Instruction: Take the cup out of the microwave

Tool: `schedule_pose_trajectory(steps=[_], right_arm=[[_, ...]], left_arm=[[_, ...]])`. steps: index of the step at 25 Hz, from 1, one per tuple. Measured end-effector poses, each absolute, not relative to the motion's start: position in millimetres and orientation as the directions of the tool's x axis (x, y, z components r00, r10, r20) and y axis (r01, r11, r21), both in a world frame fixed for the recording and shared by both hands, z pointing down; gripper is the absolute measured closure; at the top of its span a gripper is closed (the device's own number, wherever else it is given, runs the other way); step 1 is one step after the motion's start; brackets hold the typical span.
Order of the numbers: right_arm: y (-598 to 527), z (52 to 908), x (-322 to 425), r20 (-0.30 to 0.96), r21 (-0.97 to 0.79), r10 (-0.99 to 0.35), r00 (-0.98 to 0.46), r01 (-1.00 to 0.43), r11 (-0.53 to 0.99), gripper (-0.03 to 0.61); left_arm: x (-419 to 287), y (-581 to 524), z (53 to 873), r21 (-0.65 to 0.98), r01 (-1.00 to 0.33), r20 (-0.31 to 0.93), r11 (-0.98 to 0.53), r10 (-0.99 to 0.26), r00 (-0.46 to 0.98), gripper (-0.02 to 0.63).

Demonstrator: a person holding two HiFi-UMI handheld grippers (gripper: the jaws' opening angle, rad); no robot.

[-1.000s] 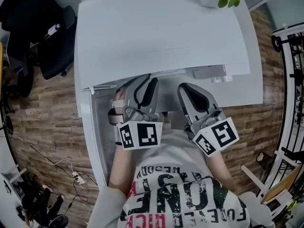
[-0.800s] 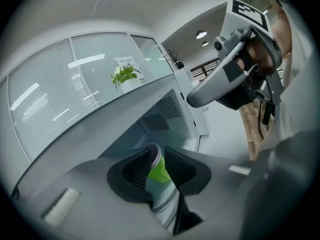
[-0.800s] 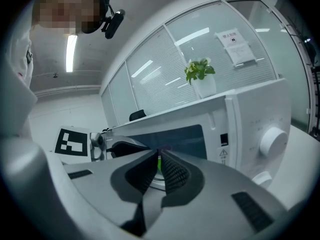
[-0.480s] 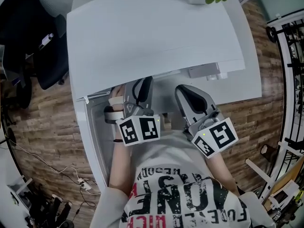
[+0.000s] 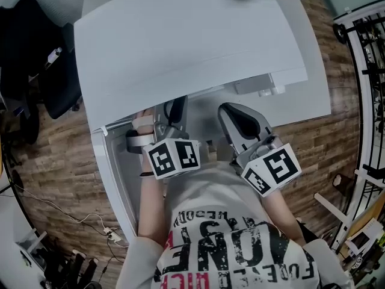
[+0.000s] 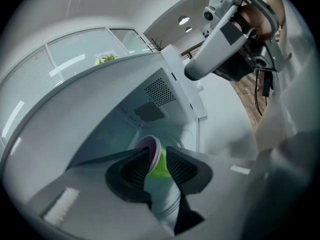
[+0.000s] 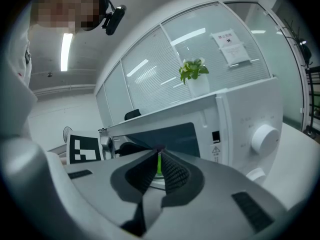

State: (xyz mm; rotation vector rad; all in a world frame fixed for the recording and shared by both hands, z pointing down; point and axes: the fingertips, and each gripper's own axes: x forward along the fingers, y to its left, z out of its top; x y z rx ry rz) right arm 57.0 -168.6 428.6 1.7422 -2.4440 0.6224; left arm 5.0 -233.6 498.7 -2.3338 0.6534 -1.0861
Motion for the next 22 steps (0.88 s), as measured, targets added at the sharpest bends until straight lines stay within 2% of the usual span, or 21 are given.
schedule_pose_trajectory(steps=[9,13,18,22], right_arm=[[-174,433,58,0.305,-0.292,-0.888,-0.346,-0.921,0.258,0.552],[-175,434,57,0.309,-0.295,-0.885,-0.348,-0.92,0.259,0.552],[-174,436,57,0.317,-0.298,-0.886,-0.339,-0.922,0.247,0.552],[-173,436,58,0.313,-0.302,-0.89,-0.33,-0.924,0.236,0.554]], left_arm=[[5,-231,513,-0.62,-0.103,0.624,-0.778,-0.569,0.536,0.503],[2,-231,514,-0.652,-0.075,0.619,-0.755,-0.587,0.522,0.549],[-2,-230,518,-0.633,-0.09,0.63,-0.769,-0.579,0.518,0.571],[-4,-230,515,-0.598,-0.15,0.619,-0.787,-0.573,0.537,0.572]])
